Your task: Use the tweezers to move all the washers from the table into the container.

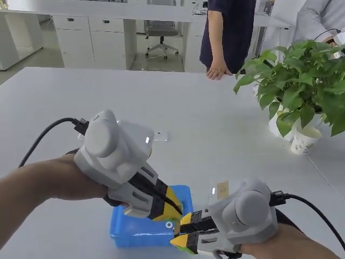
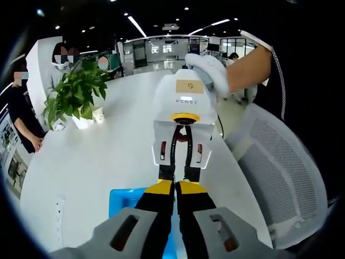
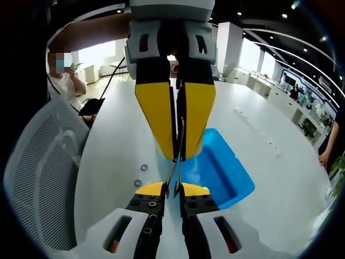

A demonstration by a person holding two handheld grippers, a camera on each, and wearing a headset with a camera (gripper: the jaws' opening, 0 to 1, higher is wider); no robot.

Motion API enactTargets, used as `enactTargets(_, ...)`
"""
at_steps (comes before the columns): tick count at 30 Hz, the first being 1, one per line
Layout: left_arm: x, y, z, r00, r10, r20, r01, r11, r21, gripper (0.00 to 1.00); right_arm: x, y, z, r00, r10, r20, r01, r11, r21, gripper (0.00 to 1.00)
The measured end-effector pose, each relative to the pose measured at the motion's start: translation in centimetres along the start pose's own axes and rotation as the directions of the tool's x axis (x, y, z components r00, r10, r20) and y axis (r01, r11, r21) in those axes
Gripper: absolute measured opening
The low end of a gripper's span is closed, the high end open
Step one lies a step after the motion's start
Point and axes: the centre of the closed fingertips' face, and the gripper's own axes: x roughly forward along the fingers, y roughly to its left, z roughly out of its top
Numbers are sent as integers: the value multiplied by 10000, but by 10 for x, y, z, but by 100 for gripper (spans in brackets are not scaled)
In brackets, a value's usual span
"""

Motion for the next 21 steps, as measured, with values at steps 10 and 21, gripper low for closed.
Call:
enactTargets(10,10,-9,-6,9999,-153,-44,153,9999,25,5,3,9,-12,10000,15,-6,-15,9998,223,12)
enactTargets(21,23,-22,-20,9989,-447,-162,445,9989,-122,5,14,23,-30,9998,177,-129,-171,9988,458,12)
